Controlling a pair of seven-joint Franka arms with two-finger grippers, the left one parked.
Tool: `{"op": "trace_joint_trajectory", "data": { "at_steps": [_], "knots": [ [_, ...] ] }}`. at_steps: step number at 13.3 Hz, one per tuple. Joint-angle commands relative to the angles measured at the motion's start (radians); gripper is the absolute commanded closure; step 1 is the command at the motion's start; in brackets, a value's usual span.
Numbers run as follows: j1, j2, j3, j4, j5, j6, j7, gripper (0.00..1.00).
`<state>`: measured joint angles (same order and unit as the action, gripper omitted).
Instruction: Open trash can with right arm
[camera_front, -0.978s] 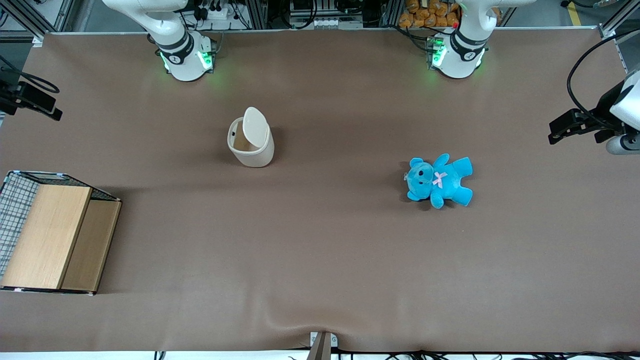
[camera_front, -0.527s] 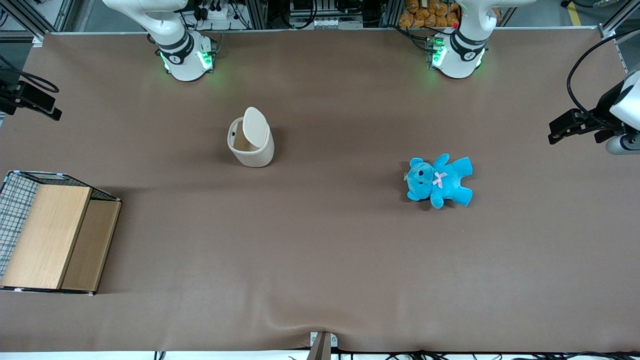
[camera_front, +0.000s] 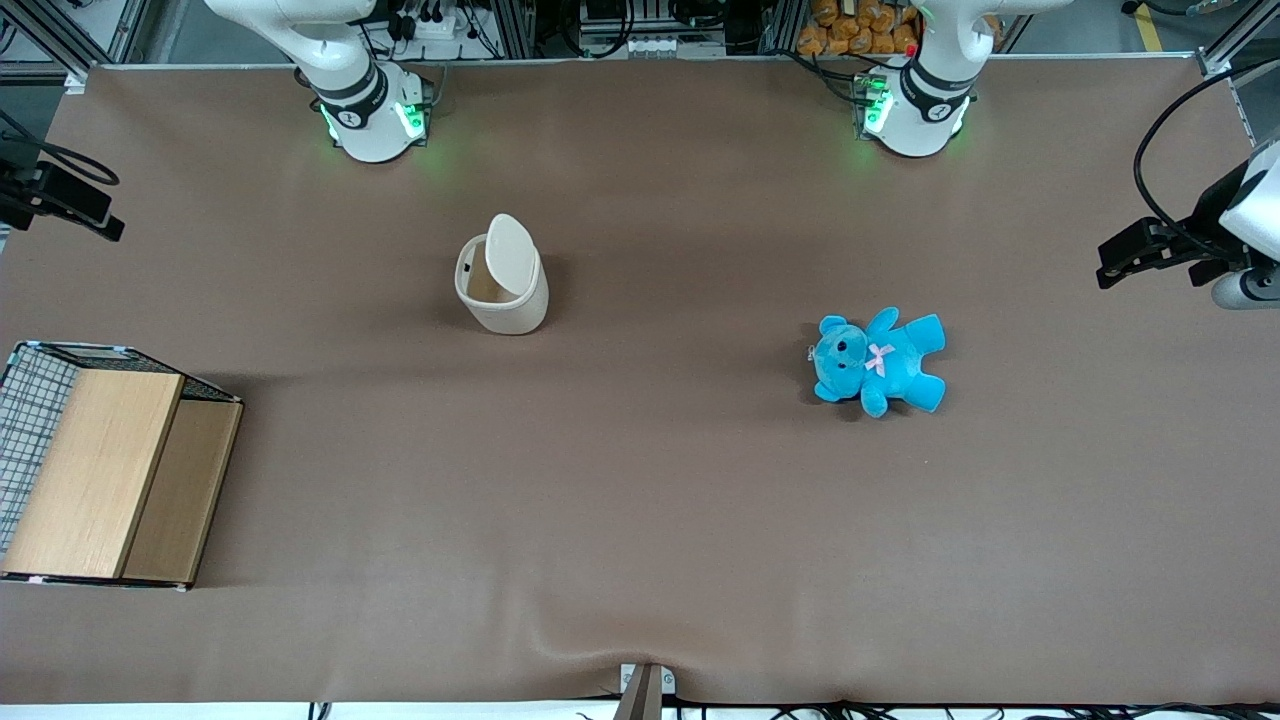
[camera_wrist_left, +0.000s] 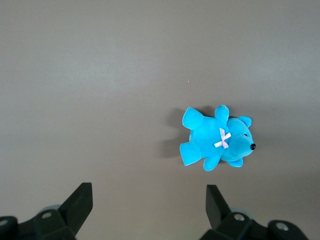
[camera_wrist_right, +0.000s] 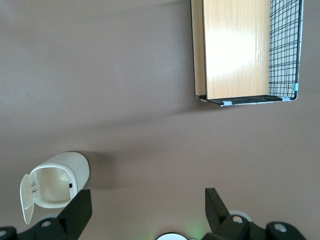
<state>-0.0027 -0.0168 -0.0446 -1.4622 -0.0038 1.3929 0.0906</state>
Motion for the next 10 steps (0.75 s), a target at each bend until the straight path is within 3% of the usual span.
{"op": "trace_joint_trajectory", "data": {
  "at_steps": [1, 10],
  "knots": [
    [-0.016, 0.008, 0.018, 0.023, -0.016, -0.011, 0.012, 0.0],
    [-0.011, 0.003, 0.017, 0.028, -0.008, -0.078, -0.077, 0.0]
  ]
}}
